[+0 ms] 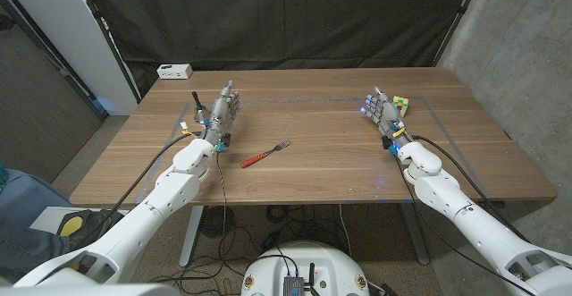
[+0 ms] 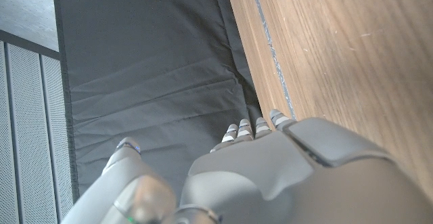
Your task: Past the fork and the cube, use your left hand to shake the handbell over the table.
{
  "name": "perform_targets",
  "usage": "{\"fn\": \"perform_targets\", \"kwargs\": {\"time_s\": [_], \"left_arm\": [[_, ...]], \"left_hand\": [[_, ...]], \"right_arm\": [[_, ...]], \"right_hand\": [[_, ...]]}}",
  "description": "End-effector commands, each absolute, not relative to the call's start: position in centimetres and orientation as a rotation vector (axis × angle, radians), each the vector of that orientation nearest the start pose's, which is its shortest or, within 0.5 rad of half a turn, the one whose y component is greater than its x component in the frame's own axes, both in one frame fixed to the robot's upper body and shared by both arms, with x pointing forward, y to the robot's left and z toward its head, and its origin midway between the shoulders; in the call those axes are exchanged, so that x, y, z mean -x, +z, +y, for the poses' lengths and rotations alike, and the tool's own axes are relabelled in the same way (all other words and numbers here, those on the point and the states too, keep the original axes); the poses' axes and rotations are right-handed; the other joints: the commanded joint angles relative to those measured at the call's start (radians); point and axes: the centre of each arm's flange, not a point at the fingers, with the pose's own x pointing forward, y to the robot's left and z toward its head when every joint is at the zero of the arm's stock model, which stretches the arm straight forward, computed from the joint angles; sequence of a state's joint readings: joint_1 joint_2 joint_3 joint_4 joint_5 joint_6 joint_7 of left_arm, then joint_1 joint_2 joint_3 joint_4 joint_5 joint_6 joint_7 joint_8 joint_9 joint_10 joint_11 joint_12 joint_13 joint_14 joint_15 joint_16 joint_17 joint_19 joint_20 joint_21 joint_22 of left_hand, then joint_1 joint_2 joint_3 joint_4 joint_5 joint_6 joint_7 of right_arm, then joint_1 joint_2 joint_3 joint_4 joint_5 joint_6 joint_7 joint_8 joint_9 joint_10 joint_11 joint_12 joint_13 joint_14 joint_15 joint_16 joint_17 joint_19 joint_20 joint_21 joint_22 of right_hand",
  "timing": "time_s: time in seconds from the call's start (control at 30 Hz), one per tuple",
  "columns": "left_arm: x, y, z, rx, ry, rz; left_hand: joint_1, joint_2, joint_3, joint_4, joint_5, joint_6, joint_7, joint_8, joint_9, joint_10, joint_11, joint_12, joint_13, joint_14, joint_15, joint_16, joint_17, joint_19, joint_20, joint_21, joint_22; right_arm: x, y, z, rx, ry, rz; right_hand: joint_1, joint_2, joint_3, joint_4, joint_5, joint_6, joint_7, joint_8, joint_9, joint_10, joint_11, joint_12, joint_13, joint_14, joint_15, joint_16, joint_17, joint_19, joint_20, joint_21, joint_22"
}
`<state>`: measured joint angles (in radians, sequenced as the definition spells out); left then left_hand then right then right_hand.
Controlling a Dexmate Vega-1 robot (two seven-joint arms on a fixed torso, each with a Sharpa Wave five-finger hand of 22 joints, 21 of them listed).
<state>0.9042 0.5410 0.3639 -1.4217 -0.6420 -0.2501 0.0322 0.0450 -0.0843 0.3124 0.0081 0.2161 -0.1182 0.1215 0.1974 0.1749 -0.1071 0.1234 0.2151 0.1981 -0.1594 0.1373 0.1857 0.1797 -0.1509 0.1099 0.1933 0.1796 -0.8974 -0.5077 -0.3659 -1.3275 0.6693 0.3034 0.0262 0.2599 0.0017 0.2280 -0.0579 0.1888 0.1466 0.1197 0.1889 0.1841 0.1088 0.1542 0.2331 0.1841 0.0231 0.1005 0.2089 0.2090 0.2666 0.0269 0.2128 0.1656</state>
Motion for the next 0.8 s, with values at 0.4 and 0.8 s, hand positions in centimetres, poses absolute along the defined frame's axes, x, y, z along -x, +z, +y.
{"fn": "perform_targets", "kwargs": {"time_s": [0.4,0.8], "left_arm": [[-62.4,-2.2,28.1,-0.011,-0.124,-0.675],[-61.5,-1.2,27.7,-0.11,-0.081,-0.774]], "left_hand": [[0.04,0.017,0.016,-0.019,0.002,0.054,0.0,0.016,0.004,0.066,-0.005,0.024,-0.001,0.07,-0.003,0.022,0.0,0.044,0.011,0.019,-0.001],[0.119,0.039,0.043,-0.07,-0.014,0.122,-0.006,0.025,0.005,0.132,-0.014,0.038,-0.001,0.15,-0.014,0.028,-0.001,0.13,0.009,0.035,-0.001]], "right_arm": [[-63.5,-6.5,-28.6,-0.096,0.209,-0.572],[-63.6,-7.1,-28.3,-0.103,0.208,-0.573]], "right_hand": [[0.016,0.01,0.009,-0.007,0.002,0.013,-0.004,0.005,0.002,0.003,0.004,0.003,0.003,0.003,0.011,0.004,0.002,0.007,0.003,-0.003,0.005],[0.022,0.015,0.012,-0.012,0.0,0.015,-0.004,0.005,0.002,0.012,0.007,0.004,0.003,0.005,0.013,0.002,0.001,0.009,0.005,-0.005,0.006]]}}
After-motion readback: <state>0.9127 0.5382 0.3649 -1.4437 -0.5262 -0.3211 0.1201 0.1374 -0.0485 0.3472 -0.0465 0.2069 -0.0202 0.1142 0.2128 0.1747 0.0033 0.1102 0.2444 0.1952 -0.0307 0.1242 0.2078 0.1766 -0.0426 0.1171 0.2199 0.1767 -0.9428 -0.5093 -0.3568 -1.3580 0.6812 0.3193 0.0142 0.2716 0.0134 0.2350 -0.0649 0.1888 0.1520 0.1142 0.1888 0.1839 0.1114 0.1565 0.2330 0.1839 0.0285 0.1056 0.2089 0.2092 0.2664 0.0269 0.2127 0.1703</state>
